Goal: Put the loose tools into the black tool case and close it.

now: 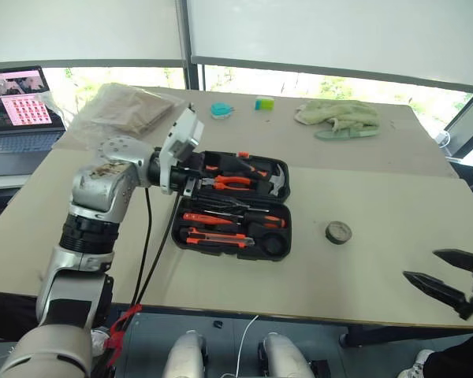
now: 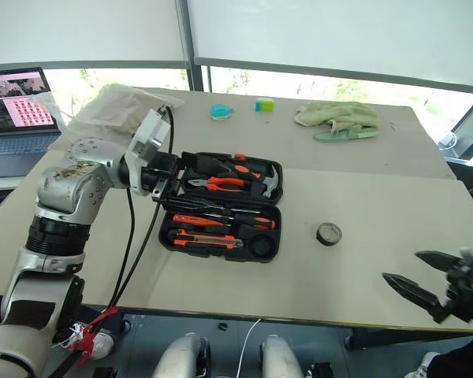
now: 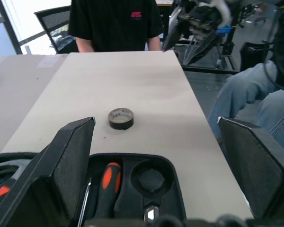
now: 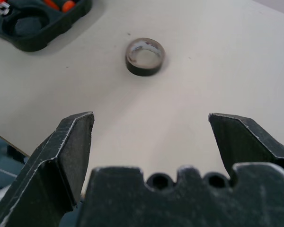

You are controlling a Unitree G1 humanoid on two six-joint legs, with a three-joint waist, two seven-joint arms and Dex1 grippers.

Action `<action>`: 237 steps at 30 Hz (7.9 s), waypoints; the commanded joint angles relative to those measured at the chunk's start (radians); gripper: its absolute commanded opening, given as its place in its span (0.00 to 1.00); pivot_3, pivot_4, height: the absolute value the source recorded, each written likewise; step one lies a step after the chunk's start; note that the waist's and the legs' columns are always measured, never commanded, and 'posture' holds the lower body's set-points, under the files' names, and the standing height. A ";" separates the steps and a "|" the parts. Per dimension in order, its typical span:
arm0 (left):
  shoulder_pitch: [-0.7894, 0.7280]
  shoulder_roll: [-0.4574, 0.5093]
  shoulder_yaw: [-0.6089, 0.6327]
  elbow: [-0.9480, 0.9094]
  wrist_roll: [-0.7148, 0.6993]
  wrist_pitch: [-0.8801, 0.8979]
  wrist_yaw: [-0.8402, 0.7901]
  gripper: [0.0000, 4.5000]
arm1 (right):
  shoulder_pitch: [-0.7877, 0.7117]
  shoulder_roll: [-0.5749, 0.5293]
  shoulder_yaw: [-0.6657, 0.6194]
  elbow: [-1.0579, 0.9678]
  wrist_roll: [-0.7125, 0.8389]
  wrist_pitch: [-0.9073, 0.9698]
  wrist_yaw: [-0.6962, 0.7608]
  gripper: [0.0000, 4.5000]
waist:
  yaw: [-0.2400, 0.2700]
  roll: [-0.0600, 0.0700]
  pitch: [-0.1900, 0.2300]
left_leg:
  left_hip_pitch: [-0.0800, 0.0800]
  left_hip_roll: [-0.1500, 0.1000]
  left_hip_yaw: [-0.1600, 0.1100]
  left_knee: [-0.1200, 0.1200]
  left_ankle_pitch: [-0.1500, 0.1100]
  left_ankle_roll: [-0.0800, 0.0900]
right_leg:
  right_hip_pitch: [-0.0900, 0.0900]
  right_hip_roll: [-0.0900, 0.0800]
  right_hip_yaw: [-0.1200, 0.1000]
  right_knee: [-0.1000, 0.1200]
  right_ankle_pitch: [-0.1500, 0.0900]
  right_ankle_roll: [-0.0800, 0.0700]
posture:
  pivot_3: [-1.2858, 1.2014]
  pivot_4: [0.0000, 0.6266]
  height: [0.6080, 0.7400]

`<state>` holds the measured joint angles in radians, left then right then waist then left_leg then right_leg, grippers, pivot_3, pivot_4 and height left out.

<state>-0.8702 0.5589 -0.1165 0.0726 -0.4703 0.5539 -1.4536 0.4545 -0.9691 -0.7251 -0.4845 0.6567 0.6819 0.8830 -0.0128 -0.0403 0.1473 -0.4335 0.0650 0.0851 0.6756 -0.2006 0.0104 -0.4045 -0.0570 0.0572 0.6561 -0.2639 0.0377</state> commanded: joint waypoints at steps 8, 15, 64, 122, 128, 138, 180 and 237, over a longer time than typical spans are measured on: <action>-0.011 0.014 -0.070 -0.036 0.045 -0.061 -0.005 0.99 | -0.507 -0.026 0.532 0.272 -0.222 -0.074 -0.008 1.00 | 0.007 0.001 0.002 | -0.002 -0.002 0.000 0.000 0.000 0.000 | -0.002 0.000 0.001 -0.001 0.000 0.001 | 0.52 0.24 1.00; -0.020 0.020 -0.072 -0.013 0.057 -0.072 0.003 1.00 | -0.642 0.048 0.684 0.408 -0.320 -0.110 -0.011 0.68 | 0.011 0.001 0.002 | -0.004 -0.002 0.001 0.001 0.000 0.001 | -0.003 -0.001 0.001 -0.001 0.000 0.002 | 0.52 0.24 1.00; 0.072 0.112 -0.004 0.092 0.146 -0.035 0.164 1.00 | -0.858 0.135 0.675 0.058 -0.172 0.174 0.032 1.00 | 0.018 0.002 0.002 | -0.012 0.000 0.003 0.002 0.000 0.000 | -0.016 0.001 0.003 0.007 0.000 0.001 | 0.52 0.24 1.00; 0.455 0.314 0.012 0.079 0.259 -0.042 0.150 0.24 | -0.410 0.036 0.531 0.037 -0.256 0.005 0.138 0.13 | 0.023 0.002 0.003 | -0.010 0.000 0.006 0.001 -0.001 0.000 | -0.016 0.000 0.003 0.007 -0.001 0.000 | 0.52 0.24 1.00; 0.247 0.260 0.050 0.223 0.169 0.306 0.220 0.73 | -0.560 0.068 0.427 0.187 -0.114 0.192 0.080 0.57 | 0.018 0.002 0.003 | -0.008 0.001 0.006 0.002 0.000 -0.001 | -0.015 0.001 0.003 0.008 0.000 -0.001 | 0.52 0.24 1.00; 0.069 0.066 0.073 0.315 0.106 0.587 0.408 0.79 | -0.941 0.228 0.566 0.435 -0.065 0.482 -0.089 0.62 | 0.008 0.001 0.003 | -0.012 0.000 0.004 0.000 0.001 0.000 | -0.018 0.002 0.004 0.008 0.000 -0.001 | 0.52 0.24 1.00; 0.322 -0.147 0.142 0.098 0.408 -0.552 0.817 0.01 | -0.781 0.413 0.648 0.353 -0.512 -0.528 -0.332 0.00 | 0.017 0.002 0.003 | -0.019 -0.002 0.004 0.000 0.001 0.000 | -0.022 -0.001 0.003 0.006 0.002 0.001 | 0.52 0.24 1.00; -0.017 0.034 -0.076 0.685 0.469 -0.841 0.048 0.00 | -0.423 0.160 0.672 0.132 -0.315 -0.362 -0.018 0.00 | 0.020 -0.006 0.002 | 0.000 0.000 0.010 -0.011 0.000 0.000 | -0.004 0.000 0.004 -0.009 0.003 0.001 | 0.52 0.24 1.00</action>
<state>-0.8556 0.5901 -0.2195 0.7999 0.0347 -0.3385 -1.4153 0.0244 -0.7934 -0.0006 -0.3201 0.3164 0.3322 0.8449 0.0074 -0.0459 0.1489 -0.4337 0.0653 0.0950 0.6649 -0.2009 0.0100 -0.4081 -0.0572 0.0614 0.6475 -0.2609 0.0384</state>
